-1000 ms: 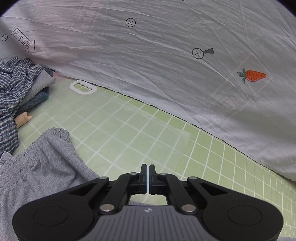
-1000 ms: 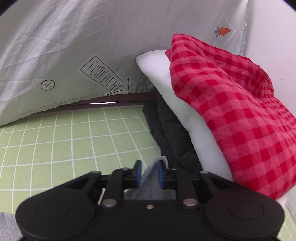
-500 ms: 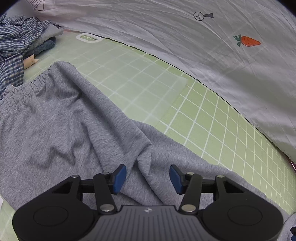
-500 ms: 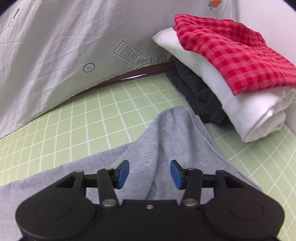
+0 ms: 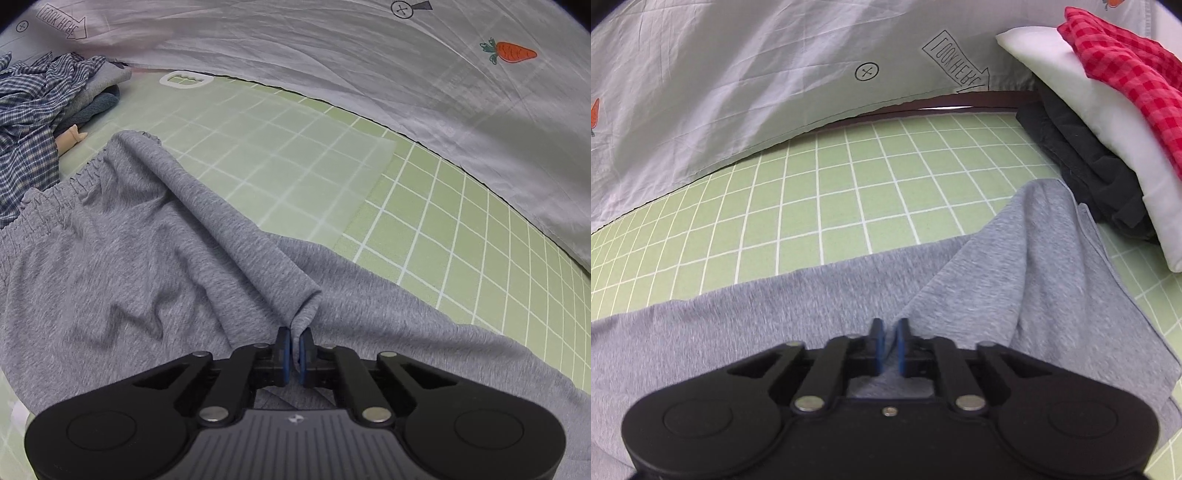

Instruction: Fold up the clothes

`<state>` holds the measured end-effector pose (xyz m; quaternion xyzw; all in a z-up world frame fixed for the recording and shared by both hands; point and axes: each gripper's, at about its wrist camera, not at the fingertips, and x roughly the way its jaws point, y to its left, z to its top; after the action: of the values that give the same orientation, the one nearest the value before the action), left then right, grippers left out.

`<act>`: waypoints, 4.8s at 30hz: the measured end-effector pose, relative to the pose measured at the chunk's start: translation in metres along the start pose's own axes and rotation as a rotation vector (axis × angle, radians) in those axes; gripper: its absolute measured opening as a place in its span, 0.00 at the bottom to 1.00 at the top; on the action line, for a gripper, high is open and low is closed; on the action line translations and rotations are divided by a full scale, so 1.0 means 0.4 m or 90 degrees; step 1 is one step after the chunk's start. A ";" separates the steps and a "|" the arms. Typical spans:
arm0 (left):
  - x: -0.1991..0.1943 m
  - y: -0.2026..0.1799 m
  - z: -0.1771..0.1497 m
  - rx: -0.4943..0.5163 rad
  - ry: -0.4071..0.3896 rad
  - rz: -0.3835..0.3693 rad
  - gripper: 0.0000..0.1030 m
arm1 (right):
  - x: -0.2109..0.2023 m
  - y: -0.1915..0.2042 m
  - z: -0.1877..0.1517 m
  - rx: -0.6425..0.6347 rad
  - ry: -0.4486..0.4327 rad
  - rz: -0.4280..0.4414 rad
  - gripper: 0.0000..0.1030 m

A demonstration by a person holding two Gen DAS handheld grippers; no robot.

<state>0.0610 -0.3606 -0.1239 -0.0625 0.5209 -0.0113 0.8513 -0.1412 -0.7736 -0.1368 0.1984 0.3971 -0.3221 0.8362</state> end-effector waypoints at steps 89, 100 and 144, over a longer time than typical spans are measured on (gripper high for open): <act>-0.005 -0.268 -0.009 0.299 0.030 -0.151 0.08 | -0.048 -0.090 -0.006 -0.058 -0.082 -0.082 0.04; 0.004 -0.249 0.003 0.282 0.028 -0.173 0.00 | -0.078 -0.129 0.036 -0.005 -0.114 -0.063 0.01; -0.083 -0.020 -0.098 0.138 0.015 -0.032 0.72 | -0.082 -0.228 -0.064 0.046 -0.092 -0.092 0.78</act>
<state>0.0116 -0.3696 -0.1113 0.0171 0.5248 -0.0899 0.8463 -0.2341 -0.8112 -0.1332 0.1755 0.3374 -0.4094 0.8293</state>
